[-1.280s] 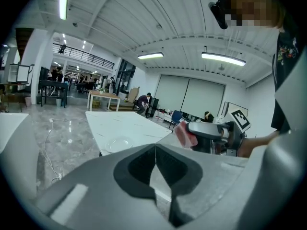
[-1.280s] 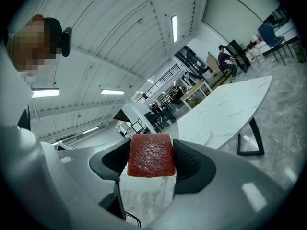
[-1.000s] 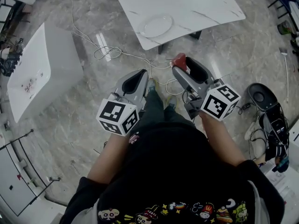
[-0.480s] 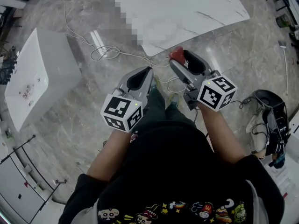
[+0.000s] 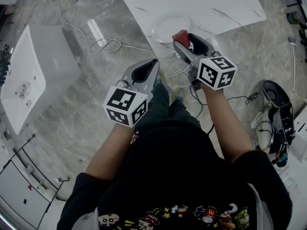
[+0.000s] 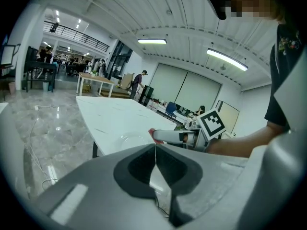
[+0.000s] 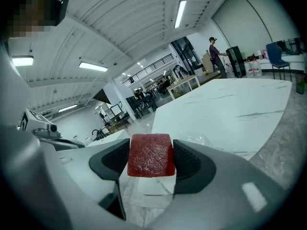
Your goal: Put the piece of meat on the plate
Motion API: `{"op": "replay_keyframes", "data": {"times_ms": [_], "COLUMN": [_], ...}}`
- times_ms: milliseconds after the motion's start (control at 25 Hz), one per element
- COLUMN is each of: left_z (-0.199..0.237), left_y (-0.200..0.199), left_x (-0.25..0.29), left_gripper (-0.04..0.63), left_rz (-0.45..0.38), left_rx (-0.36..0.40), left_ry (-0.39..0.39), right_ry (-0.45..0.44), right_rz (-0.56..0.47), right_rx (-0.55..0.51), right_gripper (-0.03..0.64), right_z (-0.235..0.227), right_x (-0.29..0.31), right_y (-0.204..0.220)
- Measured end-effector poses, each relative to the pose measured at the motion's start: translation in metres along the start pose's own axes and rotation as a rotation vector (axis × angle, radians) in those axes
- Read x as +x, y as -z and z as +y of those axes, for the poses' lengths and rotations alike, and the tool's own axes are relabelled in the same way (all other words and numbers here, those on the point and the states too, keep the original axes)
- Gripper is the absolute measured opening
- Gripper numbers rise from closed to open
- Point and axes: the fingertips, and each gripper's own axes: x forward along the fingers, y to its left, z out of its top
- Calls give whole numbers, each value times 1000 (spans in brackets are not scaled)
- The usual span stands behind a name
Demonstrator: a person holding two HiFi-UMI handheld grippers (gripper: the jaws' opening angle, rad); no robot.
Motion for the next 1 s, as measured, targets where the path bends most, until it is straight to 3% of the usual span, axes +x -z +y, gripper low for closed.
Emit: {"op": "replay_keyframes", "data": {"times_ms": [320,560,1000], "left_z": [39,63,91], "left_y": [4,12,6], "left_x": [10,8,13], "left_gripper": [2,2,2], "left_rz": [14,12,-24], "left_rx": [-45,-95,-136], "left_ry": [-2,-9,-12], "right_ry": [86,122,207], "right_rz": [110,170,311], "right_rx": [-81,-103,-256], "right_gripper": [307,307,307], "right_z": [-41,-49,-54], "right_x": [64,90,121], "right_y": [19,22,31]}}
